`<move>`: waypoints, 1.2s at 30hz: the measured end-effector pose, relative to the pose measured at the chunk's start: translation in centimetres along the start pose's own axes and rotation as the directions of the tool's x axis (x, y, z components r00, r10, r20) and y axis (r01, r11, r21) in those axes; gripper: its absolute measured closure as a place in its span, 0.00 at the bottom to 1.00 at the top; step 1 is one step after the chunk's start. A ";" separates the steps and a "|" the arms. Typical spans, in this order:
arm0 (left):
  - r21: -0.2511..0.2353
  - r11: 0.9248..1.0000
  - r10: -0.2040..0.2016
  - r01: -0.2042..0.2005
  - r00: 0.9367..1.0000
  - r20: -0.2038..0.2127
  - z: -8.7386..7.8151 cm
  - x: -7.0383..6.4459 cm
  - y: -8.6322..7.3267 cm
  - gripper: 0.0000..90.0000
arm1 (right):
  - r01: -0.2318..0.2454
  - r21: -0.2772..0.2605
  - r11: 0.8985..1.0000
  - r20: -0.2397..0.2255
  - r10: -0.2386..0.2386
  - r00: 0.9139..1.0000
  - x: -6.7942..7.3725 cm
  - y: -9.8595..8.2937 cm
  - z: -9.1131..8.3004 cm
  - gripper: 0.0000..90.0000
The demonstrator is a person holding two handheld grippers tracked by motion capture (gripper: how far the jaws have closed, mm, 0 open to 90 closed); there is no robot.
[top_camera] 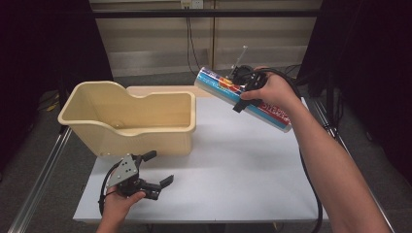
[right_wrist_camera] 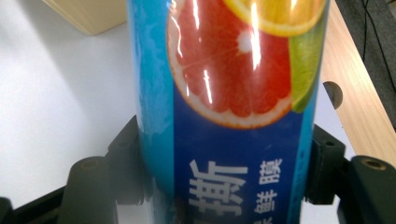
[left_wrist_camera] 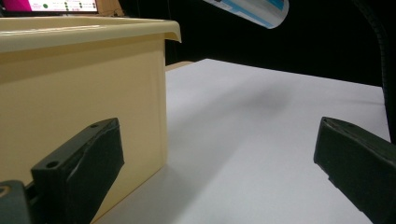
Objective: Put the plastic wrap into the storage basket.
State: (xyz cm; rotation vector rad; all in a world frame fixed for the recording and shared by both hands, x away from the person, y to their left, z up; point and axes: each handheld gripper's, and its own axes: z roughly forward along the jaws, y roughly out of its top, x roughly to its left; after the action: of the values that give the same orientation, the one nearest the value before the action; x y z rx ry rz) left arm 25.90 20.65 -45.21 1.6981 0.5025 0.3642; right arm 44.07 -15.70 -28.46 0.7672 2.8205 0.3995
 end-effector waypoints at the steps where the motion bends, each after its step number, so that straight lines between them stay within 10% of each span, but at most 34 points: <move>1: 0.002 1.000 0.004 -0.004 1.000 0.000 0.0 0.0 0.0 0.01 | 0.004 -0.003 1.000 0.001 -0.004 1.000 0.1 0.3 -0.1 0.35; 36: -0.011 1.000 0.003 -0.003 1.000 0.008 0.0 -0.1 0.1 0.02 | 0.132 -0.028 0.991 -0.020 -0.133 0.991 3.2 6.5 0.5 0.35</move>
State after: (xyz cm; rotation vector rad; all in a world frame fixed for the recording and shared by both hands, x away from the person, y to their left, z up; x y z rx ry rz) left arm 25.82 20.63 -45.12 1.6898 0.4909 0.3617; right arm 44.56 -8.56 -27.33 0.5691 2.8592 0.4255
